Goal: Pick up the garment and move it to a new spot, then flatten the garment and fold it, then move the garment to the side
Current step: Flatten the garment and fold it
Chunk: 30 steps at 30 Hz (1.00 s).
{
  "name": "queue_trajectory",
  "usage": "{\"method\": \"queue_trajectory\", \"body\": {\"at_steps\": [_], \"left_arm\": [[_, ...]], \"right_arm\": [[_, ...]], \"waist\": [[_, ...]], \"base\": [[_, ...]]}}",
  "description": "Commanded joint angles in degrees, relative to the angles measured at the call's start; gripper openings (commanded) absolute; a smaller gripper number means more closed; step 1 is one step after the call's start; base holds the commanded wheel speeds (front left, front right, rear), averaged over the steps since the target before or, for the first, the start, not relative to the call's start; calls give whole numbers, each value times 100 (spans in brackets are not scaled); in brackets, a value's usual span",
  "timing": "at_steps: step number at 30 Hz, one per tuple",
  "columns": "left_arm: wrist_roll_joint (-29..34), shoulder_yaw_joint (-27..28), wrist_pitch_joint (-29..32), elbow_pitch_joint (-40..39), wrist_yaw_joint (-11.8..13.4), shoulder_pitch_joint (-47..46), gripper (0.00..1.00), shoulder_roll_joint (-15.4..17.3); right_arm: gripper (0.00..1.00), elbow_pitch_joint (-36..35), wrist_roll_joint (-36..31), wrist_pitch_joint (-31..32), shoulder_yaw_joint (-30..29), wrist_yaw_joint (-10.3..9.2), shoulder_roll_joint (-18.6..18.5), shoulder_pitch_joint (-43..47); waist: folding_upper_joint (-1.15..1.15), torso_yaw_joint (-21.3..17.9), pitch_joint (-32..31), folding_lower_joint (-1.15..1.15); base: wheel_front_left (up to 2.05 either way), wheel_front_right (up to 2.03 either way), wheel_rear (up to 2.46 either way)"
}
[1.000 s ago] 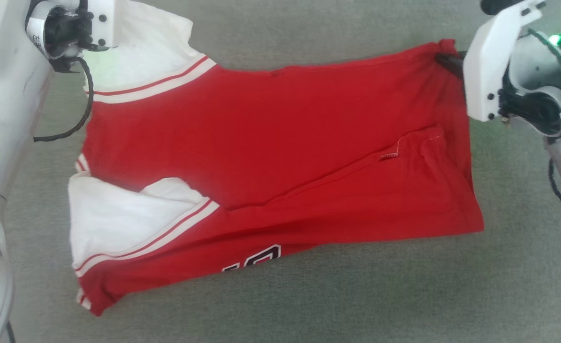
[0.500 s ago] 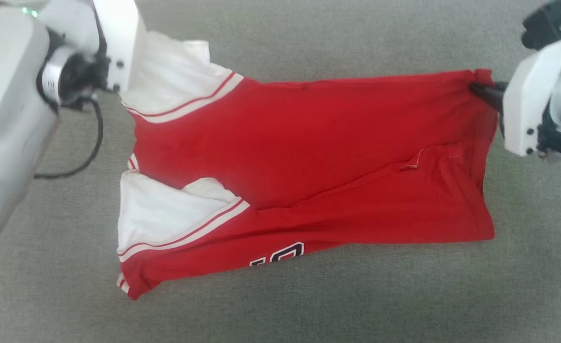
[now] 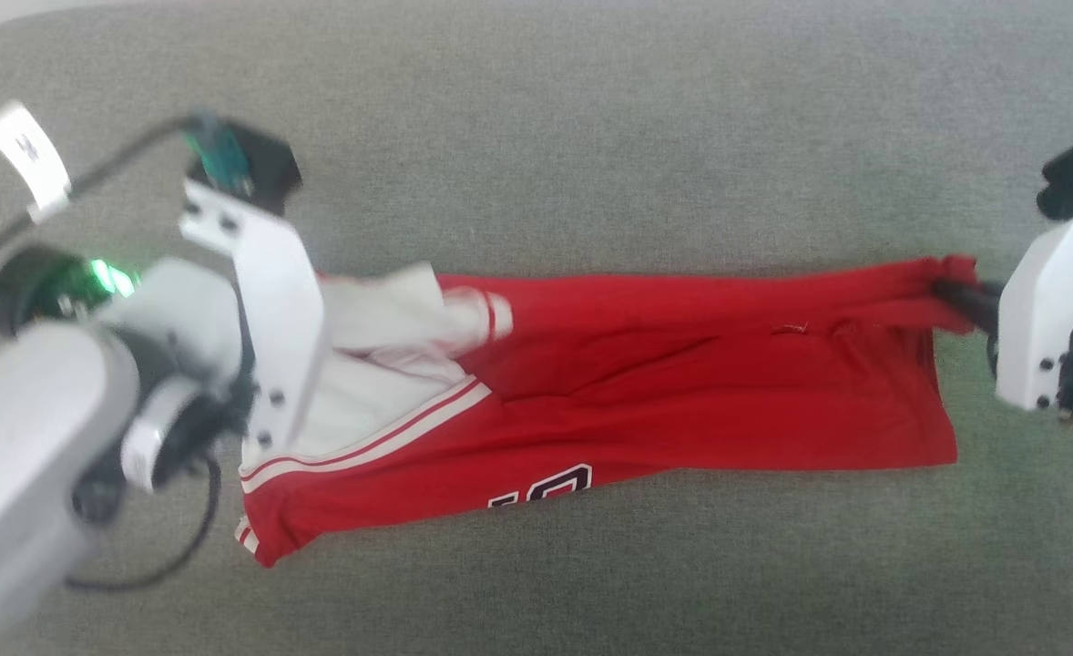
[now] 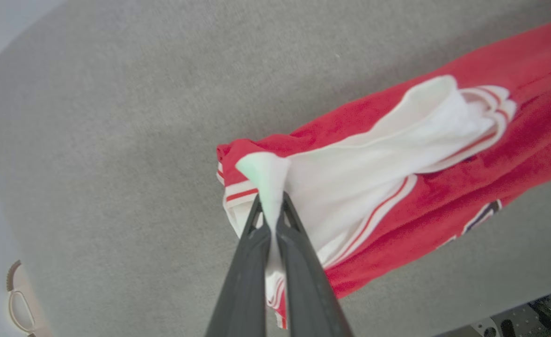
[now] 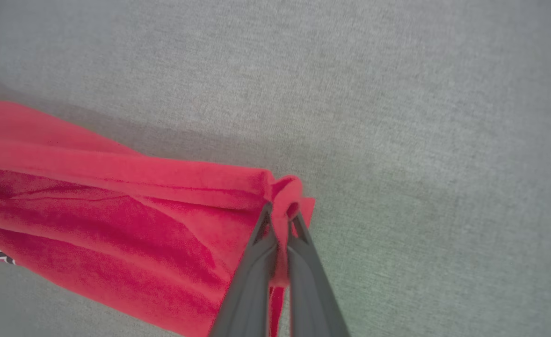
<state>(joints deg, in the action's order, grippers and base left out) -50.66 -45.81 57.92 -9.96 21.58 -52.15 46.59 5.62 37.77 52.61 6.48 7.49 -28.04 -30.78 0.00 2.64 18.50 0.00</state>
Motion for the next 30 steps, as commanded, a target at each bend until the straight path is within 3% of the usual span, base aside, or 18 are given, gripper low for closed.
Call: {"method": "queue_trajectory", "body": {"at_steps": [1,3,6,11,12,13,14,15,16,17,30], "left_arm": [[-69,-27,7,-213,129,248,0,79],[-150,-70,-40,-466,335,599,0,120],[-236,-99,-154,-422,442,927,0,88],[-447,-175,-412,66,276,1323,0,-59],[-486,-151,-515,193,216,1349,0,-123],[-497,-132,-622,326,151,1383,0,-174],[-514,-94,-740,463,101,1434,24,-225],[-548,-63,-841,608,60,1472,61,-278],[-564,-54,-921,738,15,1493,92,-301],[-583,-34,-983,835,-22,1495,100,-324],[-709,419,-2020,930,-138,1882,100,-339]], "right_arm": [[0,-95,-71,88,-84,0,95,175],[0,-156,-163,216,-226,0,244,426],[0,-143,-237,312,-271,0,402,620],[0,-33,-323,379,-273,0,592,758],[11,-18,-331,359,-268,0,613,746],[31,5,-360,337,-268,0,625,738],[93,32,-380,324,-283,0,655,726],[100,45,-403,322,-289,0,703,710],[100,48,-418,337,-299,0,731,705],[100,35,-443,372,-309,0,744,712],[100,-659,-437,547,-660,0,895,1181]], "waist": [[0,8,28,0],[0,22,65,0],[0,16,91,0],[0,-13,75,0],[0,-24,68,0],[0,-27,54,0],[0,-32,34,0],[0,-38,8,0],[0,-43,-21,0],[0,-49,-55,0],[0,-64,-555,0]], "base": [[0,0,0],[0,0,0],[0,0,0],[0,0,0],[0,0,0],[0,0,0],[0,0,0],[0,0,0],[0,0,0],[0,0,0],[0,0,0]]}}
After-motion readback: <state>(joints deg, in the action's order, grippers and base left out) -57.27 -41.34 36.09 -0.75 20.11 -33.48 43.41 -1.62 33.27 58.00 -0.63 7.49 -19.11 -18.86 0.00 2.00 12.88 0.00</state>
